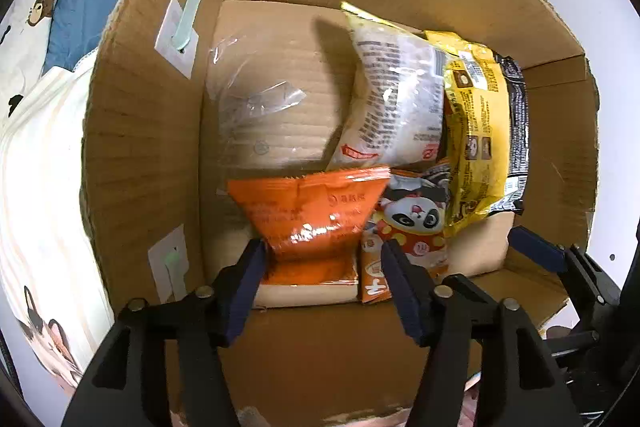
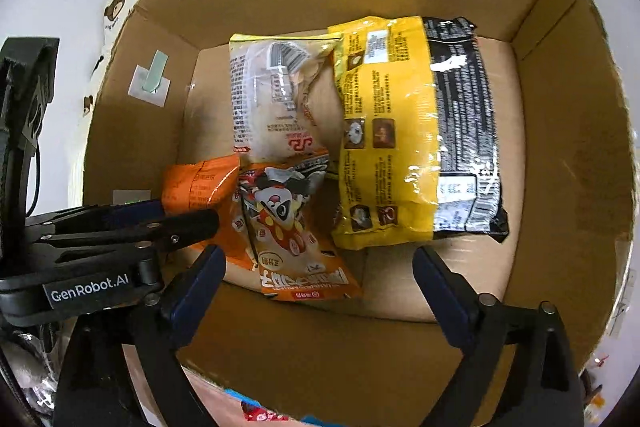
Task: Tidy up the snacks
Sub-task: 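Open both tools to release the bags in the box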
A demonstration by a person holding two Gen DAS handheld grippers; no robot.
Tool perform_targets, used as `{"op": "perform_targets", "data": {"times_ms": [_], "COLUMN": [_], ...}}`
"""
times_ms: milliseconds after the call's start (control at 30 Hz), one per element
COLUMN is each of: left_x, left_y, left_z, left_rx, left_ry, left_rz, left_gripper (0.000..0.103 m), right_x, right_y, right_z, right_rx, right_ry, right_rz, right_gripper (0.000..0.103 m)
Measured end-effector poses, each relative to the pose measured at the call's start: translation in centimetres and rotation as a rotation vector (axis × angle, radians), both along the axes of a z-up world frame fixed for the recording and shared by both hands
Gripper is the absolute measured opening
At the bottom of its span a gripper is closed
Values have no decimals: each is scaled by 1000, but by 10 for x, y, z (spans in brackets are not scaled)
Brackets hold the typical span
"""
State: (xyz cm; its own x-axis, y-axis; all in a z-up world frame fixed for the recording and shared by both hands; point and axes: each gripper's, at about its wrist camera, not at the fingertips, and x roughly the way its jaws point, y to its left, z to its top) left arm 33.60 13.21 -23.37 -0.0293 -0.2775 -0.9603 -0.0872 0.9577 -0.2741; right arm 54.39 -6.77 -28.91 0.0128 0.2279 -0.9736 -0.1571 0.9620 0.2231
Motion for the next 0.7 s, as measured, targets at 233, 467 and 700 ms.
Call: {"op": "perform_targets", "data": {"times_ms": [233,467,700], "left_x": [-7,-46,-93], "left_y": [-18,-13,-2], "left_z": [34,89,127], "left_rx": [30,128,168], "left_ry": [-92,-288,-425], "left_rz": [-7,16,73], "left_gripper": [84,84,84], "right_x": [-19,-49,-94], "right_y": [-32,-46,-49], "right_z": [31,69,118], "right_rx": [-25,-59,-38], "right_ry": [-66,-192,-377], "right_rz": [-41,-72,-112], "right_gripper": [98,98,97]}}
